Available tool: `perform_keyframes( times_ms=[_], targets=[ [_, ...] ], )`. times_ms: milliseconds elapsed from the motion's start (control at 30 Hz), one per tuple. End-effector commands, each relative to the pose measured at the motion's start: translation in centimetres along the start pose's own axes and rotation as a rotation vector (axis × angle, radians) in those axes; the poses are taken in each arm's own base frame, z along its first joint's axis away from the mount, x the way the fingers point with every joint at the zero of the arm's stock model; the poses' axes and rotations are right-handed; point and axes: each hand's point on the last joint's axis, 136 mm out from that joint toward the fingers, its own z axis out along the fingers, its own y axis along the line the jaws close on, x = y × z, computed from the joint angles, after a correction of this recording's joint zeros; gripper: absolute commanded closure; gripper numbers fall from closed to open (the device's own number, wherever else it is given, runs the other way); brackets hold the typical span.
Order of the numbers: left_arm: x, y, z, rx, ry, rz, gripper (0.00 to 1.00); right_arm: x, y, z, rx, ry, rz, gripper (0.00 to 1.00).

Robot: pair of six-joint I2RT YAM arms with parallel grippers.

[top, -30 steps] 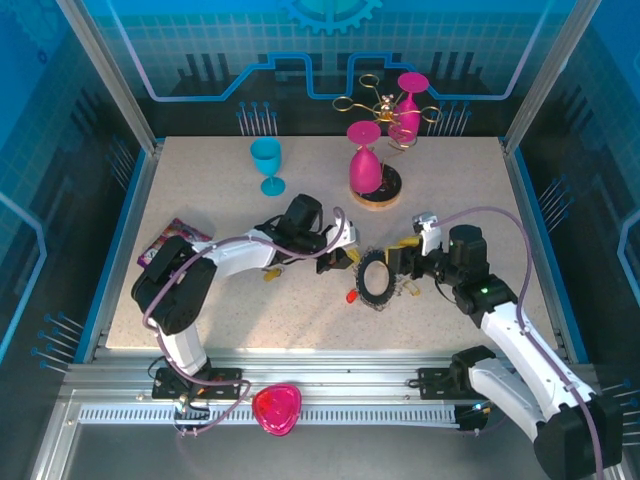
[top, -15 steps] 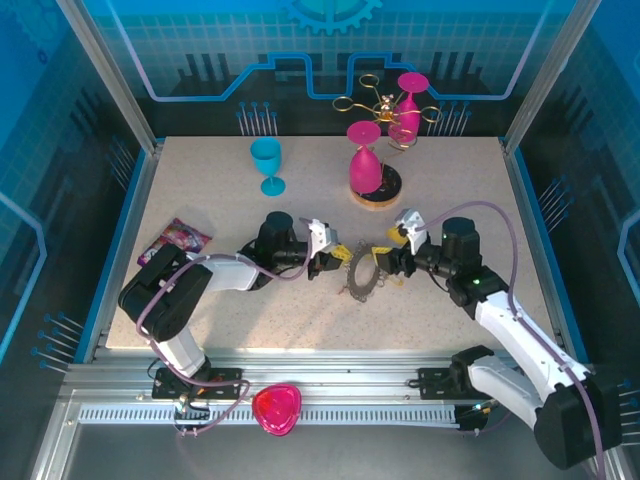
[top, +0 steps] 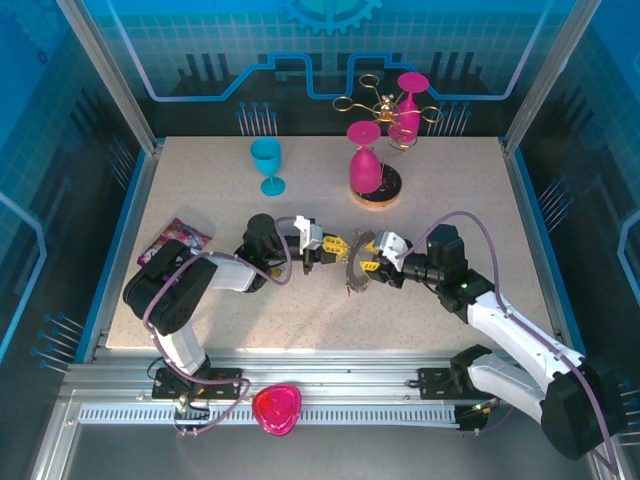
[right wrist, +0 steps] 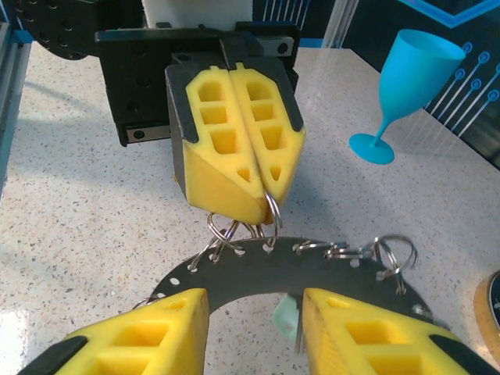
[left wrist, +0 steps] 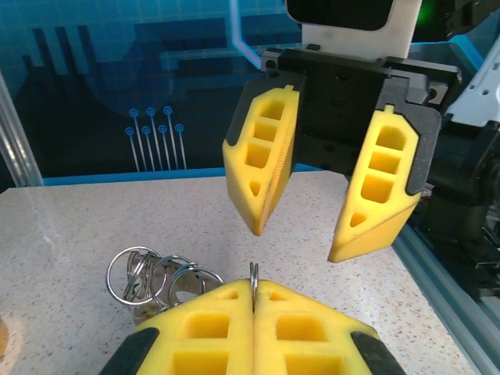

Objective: Put the keys on the keyring

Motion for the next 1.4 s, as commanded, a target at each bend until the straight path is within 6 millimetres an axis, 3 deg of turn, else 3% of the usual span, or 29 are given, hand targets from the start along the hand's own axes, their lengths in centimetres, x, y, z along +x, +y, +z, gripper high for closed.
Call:
perform_keyframes(
  times_ms=[0,267,800,1033,1200,1300,1367],
  targets=[
    [-2.2,-1.4,-0.1,0.073,-0.052,0.078,1.0,-1.2,0.7,0.4,-0.036,-0.057,-0.077,0.64],
    [-2.6,-1.9,0.1,0.104,-0.057,0.089,1.0,-1.5,1.1,1.2,-0.074,-0.072,-0.068,0.75],
    [-2.5,-2.3,0.3,0.126,-0.053,0.084,1.0,-1.0,1.0,2.4,-0.088,-0.068,-0.039,0.79],
    [-2.0,-2.5,0.3,0.132,-0.044,0.074,1.0,-1.9,0.6,2.8,-0.089,-0.101,-0.041,0.87],
    [-1.5,-2.3,0.3,0.12,-0.035,0.066,1.0,-1.9,1.0,3.0,-0.12,-0.099,-0.034,1.0],
    [-0.7,-1.8,0.2,0.082,-0.019,0.049,1.0,-1.9,1.2,2.9,-0.135,-0.092,-0.036,1.0],
    [0.1,-1.4,0.0,0.045,0.001,0.03,0.86,-0.9,1.5,2.9,-0.149,-0.043,-0.015,1.0]
  ],
)
